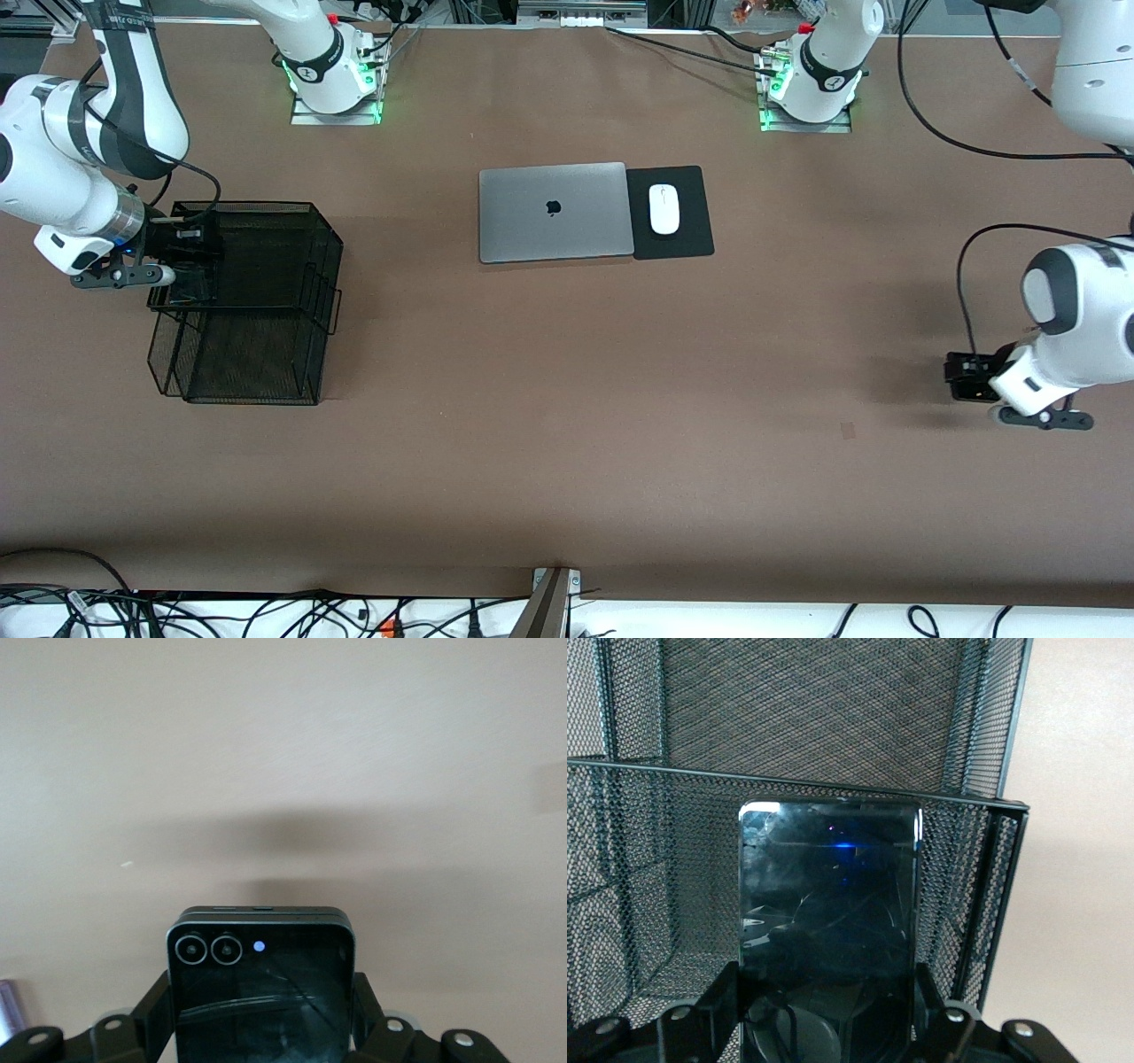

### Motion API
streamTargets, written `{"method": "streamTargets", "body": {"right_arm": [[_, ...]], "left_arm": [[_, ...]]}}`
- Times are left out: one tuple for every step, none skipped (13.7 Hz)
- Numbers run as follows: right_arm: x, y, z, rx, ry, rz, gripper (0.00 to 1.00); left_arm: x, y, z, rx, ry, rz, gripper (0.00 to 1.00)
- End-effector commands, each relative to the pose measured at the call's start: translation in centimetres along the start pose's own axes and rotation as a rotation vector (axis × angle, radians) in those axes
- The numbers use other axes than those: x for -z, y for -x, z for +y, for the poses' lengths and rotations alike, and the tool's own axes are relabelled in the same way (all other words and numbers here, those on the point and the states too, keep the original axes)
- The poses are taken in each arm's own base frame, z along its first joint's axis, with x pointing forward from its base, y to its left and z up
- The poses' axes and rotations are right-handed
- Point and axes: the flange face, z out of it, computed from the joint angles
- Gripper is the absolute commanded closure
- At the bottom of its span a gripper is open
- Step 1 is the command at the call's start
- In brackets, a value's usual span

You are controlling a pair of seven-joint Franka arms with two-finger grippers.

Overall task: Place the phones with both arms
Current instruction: 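Release the bar phone in the basket while the left gripper carries the flip phone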

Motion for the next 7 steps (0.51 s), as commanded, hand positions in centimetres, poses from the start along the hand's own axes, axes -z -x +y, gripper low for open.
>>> {"method": "streamTargets", "body": {"right_arm": [[-0.2,0.0,0.3,0.010,0.015,0.026,1.00],[-0.4,-0.1,0.4,0.007,0.022,0.028,1.00],[-0.6,-0.2,0.4,0.000,0.027,0.028,0.99],[-1.0,-0.3,0.4,-0.003,0.033,0.028,0.98],[-1.2,-0.4,0.4,-0.005,0.038,0.026,0.98],[-1.2,-0.5,0.4,-0.005,0.042,0.030,0.97],[-1.4,-0.6,0.4,-0.005,0.048,0.028,0.93]], "left_arm": [[2.6,-1.8,4.1,0.010,-0.027,0.004,0.79],[3.3,-2.2,6.0,0.010,-0.029,0.003,0.79],[4.2,-2.6,7.7,0.027,-0.031,0.001,0.79],[4.9,-2.9,9.7,0.048,-0.035,-0.009,0.79],[5.5,-3.0,12.2,0.070,-0.042,-0.027,0.79],[6.4,-3.2,14.5,0.097,-0.049,-0.039,0.79],[7.2,-3.2,16.9,0.123,-0.057,-0.050,0.79]]}}
